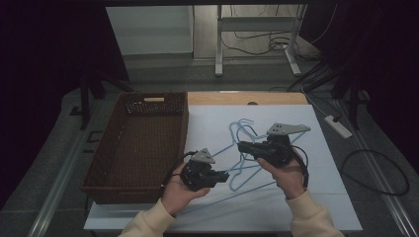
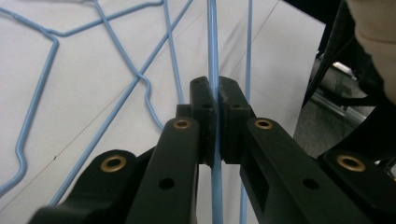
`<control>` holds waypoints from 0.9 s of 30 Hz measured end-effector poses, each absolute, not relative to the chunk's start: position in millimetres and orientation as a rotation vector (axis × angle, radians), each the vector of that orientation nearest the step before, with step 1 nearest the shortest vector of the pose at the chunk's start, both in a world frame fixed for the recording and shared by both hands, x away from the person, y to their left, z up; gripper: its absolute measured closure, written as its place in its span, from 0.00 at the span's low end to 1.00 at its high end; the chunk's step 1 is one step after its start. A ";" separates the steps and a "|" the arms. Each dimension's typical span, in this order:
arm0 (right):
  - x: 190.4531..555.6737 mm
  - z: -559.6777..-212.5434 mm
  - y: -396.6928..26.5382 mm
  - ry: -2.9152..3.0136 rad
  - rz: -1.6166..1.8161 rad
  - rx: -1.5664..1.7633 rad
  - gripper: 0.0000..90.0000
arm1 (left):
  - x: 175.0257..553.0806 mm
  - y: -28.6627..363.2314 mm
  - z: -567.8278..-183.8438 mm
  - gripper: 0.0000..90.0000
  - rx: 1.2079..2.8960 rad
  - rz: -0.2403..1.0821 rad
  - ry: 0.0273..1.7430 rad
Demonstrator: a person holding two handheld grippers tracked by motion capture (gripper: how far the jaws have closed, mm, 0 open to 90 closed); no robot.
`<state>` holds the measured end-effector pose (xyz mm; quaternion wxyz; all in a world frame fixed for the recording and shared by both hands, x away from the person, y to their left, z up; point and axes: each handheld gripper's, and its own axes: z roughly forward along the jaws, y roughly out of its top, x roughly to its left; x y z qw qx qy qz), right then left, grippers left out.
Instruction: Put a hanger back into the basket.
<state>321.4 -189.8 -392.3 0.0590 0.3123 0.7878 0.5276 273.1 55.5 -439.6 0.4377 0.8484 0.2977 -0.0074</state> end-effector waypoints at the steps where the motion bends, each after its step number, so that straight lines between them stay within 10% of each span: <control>1: 320.8 -391.5 -190.3 2.380 1.613 0.941 0.95 | 272.6 56.0 -438.7 0.96 2.102 -0.015 0.738; 6: 317.9 -387.5 -191.6 2.357 1.651 0.908 0.90 | 270.7 58.4 -433.5 0.96 2.083 -0.008 0.737; 16: 300.4 -375.4 -206.8 2.211 1.687 0.796 0.45 | 269.3 70.5 -418.8 0.96 2.036 0.026 0.743; 27: 297.2 -376.6 -218.7 2.164 1.702 0.764 0.37 | 275.3 77.4 -420.1 0.96 2.012 0.028 0.789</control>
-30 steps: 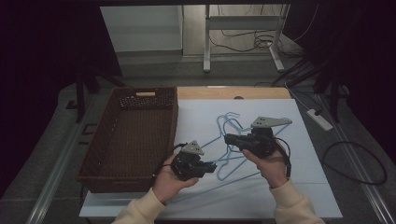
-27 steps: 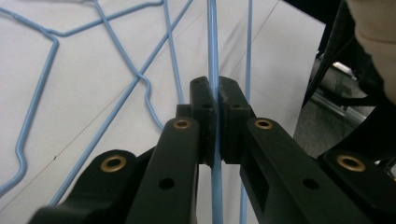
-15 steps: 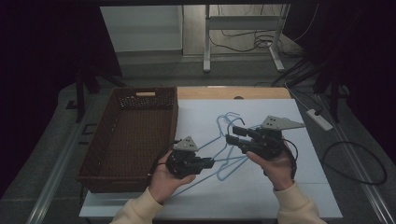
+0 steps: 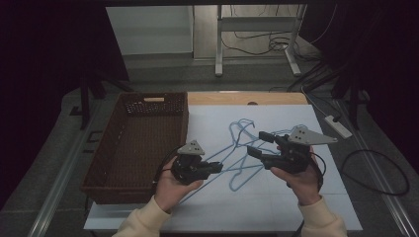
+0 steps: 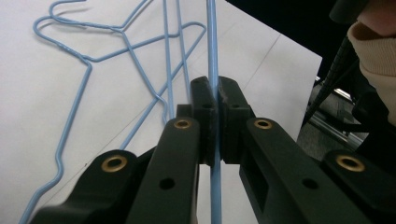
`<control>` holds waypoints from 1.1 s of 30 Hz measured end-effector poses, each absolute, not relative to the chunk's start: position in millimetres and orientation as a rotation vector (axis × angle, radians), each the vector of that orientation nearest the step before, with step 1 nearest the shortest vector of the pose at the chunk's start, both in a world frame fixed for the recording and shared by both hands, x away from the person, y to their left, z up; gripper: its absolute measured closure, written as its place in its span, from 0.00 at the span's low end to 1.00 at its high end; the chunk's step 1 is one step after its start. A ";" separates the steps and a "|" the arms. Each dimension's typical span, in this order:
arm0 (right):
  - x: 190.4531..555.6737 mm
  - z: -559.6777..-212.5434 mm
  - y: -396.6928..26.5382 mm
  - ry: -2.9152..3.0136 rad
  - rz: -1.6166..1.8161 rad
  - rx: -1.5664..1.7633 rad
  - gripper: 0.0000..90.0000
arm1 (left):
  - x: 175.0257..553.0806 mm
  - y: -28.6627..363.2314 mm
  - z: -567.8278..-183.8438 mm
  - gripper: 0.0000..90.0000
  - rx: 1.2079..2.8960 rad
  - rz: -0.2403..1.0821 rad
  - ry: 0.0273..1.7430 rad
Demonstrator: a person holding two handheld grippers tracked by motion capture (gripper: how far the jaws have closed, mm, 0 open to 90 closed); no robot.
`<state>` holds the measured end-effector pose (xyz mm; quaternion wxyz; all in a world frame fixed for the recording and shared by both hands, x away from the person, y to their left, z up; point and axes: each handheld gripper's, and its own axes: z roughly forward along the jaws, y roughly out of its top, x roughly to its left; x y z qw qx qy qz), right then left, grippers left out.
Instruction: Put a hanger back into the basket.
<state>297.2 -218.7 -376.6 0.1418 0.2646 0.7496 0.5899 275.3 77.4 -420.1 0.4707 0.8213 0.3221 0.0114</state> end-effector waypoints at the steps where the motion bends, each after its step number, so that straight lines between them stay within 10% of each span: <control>1: 296.7 -376.7 -218.5 2.167 1.699 0.757 0.37 | 275.4 78.2 -419.8 0.96 2.005 0.029 0.791; 33: 306.4 -442.3 -284.4 2.163 1.440 1.000 0.38 | 275.6 143.8 -367.8 0.96 1.854 0.150 0.779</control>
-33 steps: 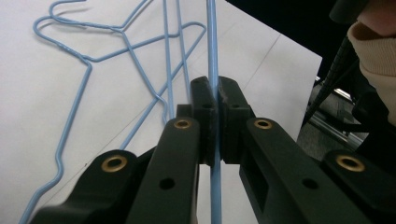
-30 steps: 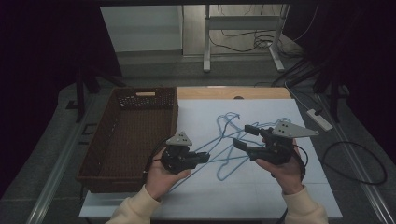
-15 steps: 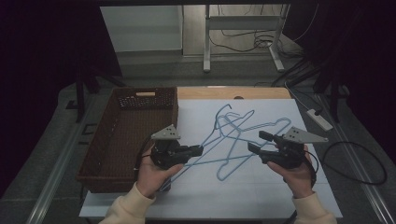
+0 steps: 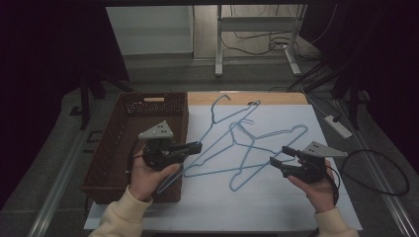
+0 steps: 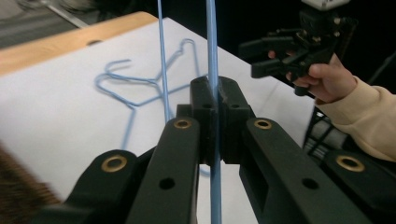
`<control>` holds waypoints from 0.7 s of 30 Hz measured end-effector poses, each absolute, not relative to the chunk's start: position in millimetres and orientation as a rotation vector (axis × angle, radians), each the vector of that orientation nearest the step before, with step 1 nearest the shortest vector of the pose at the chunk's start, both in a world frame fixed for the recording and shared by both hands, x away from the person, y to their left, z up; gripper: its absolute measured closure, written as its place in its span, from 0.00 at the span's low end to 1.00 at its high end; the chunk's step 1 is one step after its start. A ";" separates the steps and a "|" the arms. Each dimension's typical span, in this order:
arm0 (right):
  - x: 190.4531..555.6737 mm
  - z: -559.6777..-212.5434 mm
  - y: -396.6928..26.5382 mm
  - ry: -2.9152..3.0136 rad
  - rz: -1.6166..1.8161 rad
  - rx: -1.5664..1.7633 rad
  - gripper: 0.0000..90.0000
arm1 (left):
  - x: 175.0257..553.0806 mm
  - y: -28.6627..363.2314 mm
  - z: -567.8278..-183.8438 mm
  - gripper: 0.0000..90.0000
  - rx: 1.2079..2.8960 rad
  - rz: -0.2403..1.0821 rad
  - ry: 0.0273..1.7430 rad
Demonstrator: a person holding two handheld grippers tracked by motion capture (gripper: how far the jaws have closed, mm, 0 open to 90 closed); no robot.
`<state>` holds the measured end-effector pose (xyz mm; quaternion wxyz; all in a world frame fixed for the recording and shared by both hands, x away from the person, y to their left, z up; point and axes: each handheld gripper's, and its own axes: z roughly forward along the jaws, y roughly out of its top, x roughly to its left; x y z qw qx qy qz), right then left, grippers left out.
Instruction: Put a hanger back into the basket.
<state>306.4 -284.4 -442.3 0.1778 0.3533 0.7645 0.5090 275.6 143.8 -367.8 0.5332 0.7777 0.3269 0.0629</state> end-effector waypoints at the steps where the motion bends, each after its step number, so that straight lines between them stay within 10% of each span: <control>1: 307.0 -443.6 -285.3 2.165 1.437 1.010 0.37 | 276.4 147.5 -366.5 0.96 1.852 0.159 0.778; 21: 313.6 -461.2 -291.9 2.167 1.360 1.101 0.37 | 297.4 249.7 -378.2 0.96 1.850 0.324 0.956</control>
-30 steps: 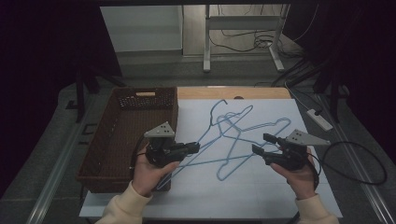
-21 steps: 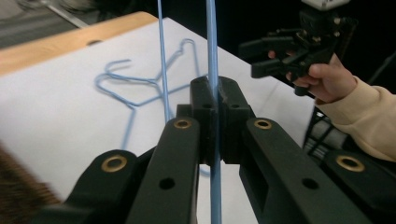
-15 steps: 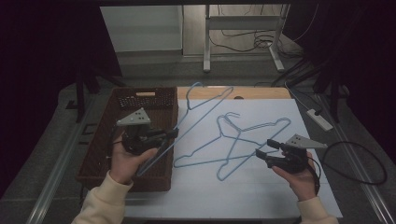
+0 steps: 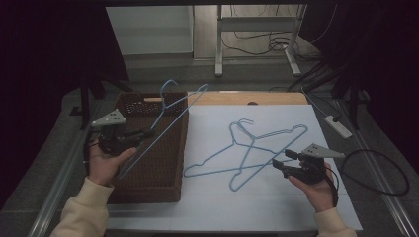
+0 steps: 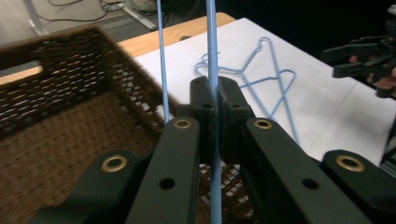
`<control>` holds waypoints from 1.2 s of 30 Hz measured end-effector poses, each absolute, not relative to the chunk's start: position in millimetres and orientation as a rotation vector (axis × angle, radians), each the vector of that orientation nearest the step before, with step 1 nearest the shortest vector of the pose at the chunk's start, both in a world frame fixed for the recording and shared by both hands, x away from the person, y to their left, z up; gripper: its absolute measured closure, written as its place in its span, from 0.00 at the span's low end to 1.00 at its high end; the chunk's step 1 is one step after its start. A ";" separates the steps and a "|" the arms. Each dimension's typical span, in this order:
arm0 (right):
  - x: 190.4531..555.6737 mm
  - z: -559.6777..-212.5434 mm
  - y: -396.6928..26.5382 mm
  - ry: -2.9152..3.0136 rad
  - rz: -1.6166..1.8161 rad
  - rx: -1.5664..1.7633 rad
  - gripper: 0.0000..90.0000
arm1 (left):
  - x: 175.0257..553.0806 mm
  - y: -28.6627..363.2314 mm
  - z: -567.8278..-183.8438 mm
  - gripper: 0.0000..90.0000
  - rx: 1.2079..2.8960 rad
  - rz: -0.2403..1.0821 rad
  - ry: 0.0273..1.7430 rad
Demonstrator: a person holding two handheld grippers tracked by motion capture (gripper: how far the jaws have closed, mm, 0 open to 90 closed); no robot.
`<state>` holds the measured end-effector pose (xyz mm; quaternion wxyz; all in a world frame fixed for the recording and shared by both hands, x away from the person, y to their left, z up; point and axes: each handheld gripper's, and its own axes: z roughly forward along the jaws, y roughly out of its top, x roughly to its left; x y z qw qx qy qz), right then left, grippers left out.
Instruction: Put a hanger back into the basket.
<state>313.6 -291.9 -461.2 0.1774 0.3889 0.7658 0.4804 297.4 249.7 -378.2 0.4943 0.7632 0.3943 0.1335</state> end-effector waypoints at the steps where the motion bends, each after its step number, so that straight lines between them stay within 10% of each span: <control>1: 313.6 -461.5 -291.5 2.170 1.358 1.100 0.37 | 297.8 253.6 -379.3 0.96 1.849 0.330 0.964; 36: 314.5 -464.9 -289.3 2.194 1.336 1.104 0.37 | 310.0 294.5 -410.0 0.96 1.904 0.374 1.074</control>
